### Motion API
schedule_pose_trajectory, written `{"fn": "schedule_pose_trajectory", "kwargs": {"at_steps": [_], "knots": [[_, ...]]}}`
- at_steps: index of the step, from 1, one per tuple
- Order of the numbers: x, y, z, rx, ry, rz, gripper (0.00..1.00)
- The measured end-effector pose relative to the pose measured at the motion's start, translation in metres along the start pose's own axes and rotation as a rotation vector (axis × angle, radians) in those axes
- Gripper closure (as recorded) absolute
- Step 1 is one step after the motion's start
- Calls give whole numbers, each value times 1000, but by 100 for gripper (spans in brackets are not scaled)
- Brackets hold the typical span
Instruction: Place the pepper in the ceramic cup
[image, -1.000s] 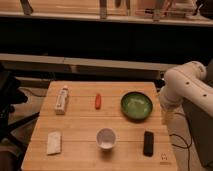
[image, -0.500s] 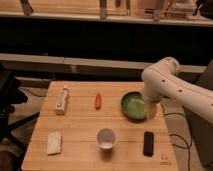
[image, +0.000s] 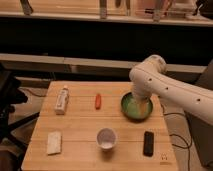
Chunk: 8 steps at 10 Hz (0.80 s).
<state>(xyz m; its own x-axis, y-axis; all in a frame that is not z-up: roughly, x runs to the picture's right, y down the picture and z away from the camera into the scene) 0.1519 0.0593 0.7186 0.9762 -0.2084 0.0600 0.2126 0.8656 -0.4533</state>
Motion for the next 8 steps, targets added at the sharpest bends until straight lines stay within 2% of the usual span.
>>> {"fn": "schedule_pose_trajectory", "kwargs": {"at_steps": [3,5,8], "knots": [[-11,-13,-1,19,-7,-63,20],[-30,-24,-4,26,-14,-107,20],[-45,-34,-3,42,-31,-144,20]]}}
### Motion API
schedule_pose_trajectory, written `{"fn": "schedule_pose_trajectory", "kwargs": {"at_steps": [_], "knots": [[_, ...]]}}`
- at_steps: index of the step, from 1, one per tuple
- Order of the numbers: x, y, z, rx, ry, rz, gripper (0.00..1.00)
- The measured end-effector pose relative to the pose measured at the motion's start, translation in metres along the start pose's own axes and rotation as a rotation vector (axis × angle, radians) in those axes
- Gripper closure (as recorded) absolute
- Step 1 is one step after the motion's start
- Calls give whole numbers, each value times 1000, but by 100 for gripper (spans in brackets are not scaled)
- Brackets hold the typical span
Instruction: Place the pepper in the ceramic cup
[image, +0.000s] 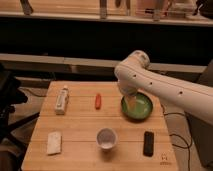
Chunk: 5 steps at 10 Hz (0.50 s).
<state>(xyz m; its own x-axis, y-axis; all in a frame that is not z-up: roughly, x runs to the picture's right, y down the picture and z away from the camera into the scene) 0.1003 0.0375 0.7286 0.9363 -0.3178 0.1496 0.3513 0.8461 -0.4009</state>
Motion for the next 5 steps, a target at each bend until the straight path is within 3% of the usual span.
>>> {"fn": "schedule_pose_trajectory", "kwargs": {"at_steps": [5], "knots": [[-21,-20,4,24,-28,-100,20]]}}
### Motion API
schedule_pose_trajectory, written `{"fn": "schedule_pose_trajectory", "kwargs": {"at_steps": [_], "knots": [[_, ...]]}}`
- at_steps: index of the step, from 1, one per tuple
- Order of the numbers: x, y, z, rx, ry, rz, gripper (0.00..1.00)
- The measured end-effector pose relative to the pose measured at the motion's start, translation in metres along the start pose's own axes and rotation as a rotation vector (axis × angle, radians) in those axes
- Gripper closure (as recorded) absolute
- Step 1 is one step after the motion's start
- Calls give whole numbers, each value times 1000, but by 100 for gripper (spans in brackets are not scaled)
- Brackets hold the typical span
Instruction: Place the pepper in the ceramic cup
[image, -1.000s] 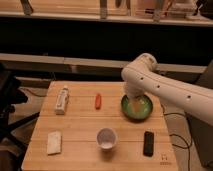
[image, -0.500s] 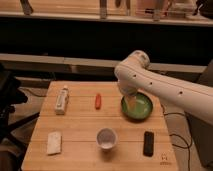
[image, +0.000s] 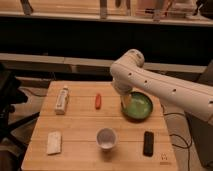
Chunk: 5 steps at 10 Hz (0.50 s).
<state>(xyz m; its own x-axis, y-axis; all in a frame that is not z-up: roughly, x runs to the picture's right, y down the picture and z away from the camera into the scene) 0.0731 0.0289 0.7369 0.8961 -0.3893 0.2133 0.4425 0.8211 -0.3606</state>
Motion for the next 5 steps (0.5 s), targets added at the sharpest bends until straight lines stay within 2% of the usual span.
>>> {"fn": "schedule_pose_trajectory", "kwargs": {"at_steps": [5], "knots": [[-16,-20,5,28,-28,-97,20]]}}
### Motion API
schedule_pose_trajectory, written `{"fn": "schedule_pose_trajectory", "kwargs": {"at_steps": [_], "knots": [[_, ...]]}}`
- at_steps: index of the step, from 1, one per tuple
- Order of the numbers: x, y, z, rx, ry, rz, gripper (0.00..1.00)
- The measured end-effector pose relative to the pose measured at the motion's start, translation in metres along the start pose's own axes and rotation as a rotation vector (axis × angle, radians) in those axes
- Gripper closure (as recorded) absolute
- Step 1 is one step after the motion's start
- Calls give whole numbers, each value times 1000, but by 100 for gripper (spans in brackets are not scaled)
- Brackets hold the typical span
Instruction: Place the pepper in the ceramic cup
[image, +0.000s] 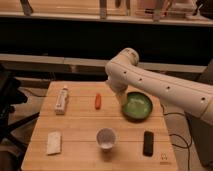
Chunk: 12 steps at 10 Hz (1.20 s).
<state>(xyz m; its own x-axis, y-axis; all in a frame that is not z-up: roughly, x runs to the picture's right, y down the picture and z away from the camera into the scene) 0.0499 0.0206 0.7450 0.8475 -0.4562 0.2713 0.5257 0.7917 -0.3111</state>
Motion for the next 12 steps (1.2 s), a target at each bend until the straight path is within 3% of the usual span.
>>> {"fn": "schedule_pose_trajectory", "kwargs": {"at_steps": [12], "knots": [[-12,-26,29,30,-56,-124,20]]}}
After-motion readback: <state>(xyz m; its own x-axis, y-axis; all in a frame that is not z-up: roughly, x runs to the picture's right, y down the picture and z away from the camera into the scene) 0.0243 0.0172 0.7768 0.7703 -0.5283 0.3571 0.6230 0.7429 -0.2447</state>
